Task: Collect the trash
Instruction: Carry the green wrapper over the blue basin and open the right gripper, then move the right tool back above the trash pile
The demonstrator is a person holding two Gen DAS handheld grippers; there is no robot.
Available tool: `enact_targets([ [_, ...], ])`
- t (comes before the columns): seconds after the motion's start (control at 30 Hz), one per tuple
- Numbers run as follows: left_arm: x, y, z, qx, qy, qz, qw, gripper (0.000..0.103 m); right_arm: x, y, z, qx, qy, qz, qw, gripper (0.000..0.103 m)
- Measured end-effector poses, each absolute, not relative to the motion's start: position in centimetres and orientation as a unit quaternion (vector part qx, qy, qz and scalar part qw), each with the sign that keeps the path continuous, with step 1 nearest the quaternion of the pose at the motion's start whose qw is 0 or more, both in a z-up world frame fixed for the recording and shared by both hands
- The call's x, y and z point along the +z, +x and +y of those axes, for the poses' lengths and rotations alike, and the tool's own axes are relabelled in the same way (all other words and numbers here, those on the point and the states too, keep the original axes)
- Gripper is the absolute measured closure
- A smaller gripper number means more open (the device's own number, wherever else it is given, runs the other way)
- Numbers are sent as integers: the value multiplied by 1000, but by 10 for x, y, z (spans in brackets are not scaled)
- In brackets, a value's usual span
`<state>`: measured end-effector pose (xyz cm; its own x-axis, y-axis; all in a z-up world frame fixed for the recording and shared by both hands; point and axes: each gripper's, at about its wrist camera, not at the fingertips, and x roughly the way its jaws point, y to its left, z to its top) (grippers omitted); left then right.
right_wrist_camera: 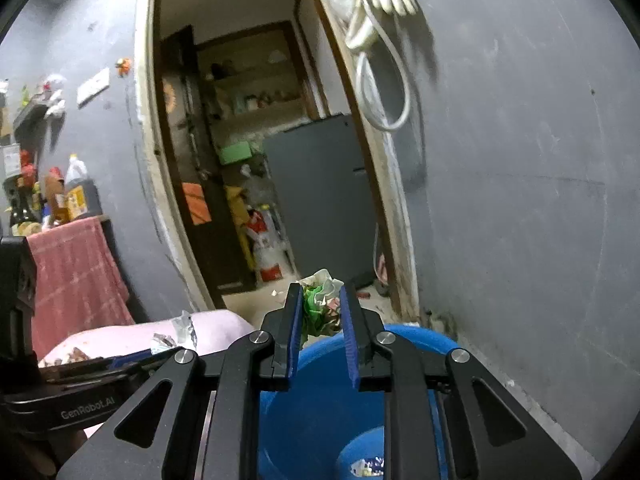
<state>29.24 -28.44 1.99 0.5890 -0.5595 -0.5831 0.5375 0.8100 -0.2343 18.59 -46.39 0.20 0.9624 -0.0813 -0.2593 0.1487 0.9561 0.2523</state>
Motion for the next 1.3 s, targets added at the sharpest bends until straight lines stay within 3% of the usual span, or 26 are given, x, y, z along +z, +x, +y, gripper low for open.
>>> enact_targets([
  [0.1, 11, 297, -290, -310, -16, 351, 883, 75, -3, 189, -471, -63, 147, 139, 977, 84],
  [0.2, 6, 300, -296, -309, -14, 362, 879, 65, -7, 191, -474, -67, 152, 149, 975, 84],
  [0.4, 2, 301, -293, -303, -20, 370, 878, 60, -11, 192, -477, -70, 158, 163, 971, 83],
  [0.7, 8, 296, -273, -286, -37, 355, 889, 50, -8, 193, -475, -71, 154, 166, 971, 71],
  [0.87, 18, 291, -260, -272, -35, 338, 900, 45, -7, 193, -474, -68, 156, 158, 973, 54],
  [0.97, 28, 285, -247, -263, -41, 317, 910, 32, -4, 192, -470, -63, 155, 146, 975, 48],
  [1.07, 40, 279, -228, -246, -49, 289, 924, 23, 1, 189, -462, -54, 153, 127, 979, 27],
  [1.13, 48, 274, -215, -234, -54, 270, 933, 21, 6, 186, -456, -46, 151, 108, 982, 23],
  [1.23, 59, 265, -190, -205, -63, 240, 947, 7, 15, 181, -444, -32, 143, 77, 986, 9],
  [1.27, 61, 263, -183, -196, -67, 230, 951, 5, 18, 179, -440, -27, 140, 66, 988, 2],
  [1.3, 65, 258, -171, -185, -73, 215, 956, 5, 20, 178, -435, -21, 139, 58, 988, 0],
])
